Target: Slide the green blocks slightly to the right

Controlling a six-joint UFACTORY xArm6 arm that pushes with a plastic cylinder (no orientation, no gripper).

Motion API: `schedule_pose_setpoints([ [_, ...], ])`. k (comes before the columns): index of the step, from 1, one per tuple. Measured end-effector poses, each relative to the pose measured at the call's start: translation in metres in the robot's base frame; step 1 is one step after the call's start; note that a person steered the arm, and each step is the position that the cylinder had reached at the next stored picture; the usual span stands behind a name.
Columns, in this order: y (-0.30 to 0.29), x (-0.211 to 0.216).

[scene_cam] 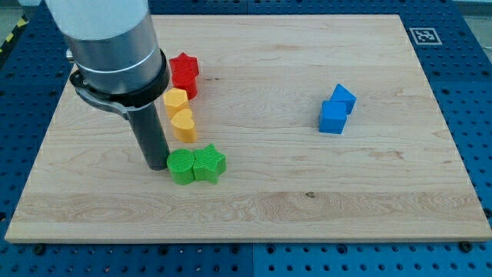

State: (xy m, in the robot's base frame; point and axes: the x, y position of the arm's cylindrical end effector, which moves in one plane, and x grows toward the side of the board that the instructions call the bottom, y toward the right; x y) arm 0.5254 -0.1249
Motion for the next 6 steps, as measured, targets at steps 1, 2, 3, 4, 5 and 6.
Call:
schedule_pose_setpoints([
  [1, -0.006, 0.01],
  [2, -0.02, 0.026],
  [3, -0.037, 0.032],
  [4, -0.038, 0.032],
  [5, -0.034, 0.032],
  [6, -0.015, 0.029],
])
